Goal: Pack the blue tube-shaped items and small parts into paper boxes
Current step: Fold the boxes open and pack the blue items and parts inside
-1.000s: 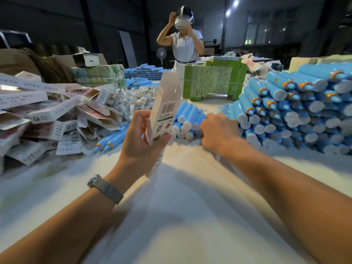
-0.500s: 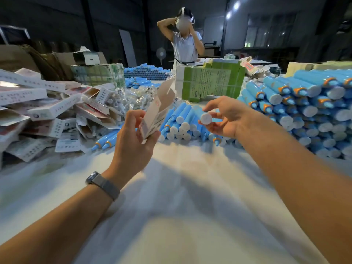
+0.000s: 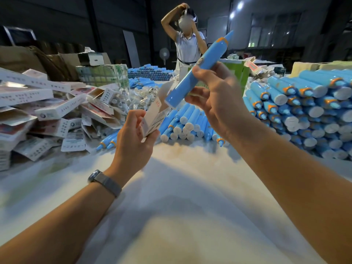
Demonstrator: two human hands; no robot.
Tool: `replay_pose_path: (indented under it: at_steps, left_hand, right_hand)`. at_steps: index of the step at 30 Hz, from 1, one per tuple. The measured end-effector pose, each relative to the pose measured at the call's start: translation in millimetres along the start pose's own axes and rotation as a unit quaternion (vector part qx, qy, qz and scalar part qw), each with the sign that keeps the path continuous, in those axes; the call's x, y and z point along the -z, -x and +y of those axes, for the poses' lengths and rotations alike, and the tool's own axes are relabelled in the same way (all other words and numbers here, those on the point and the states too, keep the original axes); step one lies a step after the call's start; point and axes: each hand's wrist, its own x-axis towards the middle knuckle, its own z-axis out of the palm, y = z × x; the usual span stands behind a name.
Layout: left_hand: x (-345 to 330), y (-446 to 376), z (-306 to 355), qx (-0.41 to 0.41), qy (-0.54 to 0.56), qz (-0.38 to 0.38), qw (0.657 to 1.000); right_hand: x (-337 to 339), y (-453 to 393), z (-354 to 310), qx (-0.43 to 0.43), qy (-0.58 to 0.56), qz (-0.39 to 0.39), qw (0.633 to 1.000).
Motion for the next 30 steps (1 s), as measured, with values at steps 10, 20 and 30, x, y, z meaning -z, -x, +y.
replay_pose_path:
  at_steps: [10,20,30]
  left_hand:
    - [-1,3,5,-0.012,-0.025,-0.03,0.999]
    - [-1,2,6,0.014,0.011,-0.034,0.999]
    - [0,4,5,0.011,0.016,-0.022,1.0]
  right_hand:
    - [3,6,9,0.266,0.285,-0.029,0.921]
    - [4,7,8,0.264,0.292,0.015,0.919]
    - [5,13,26,0.299,0.417,-0.04,0.858]
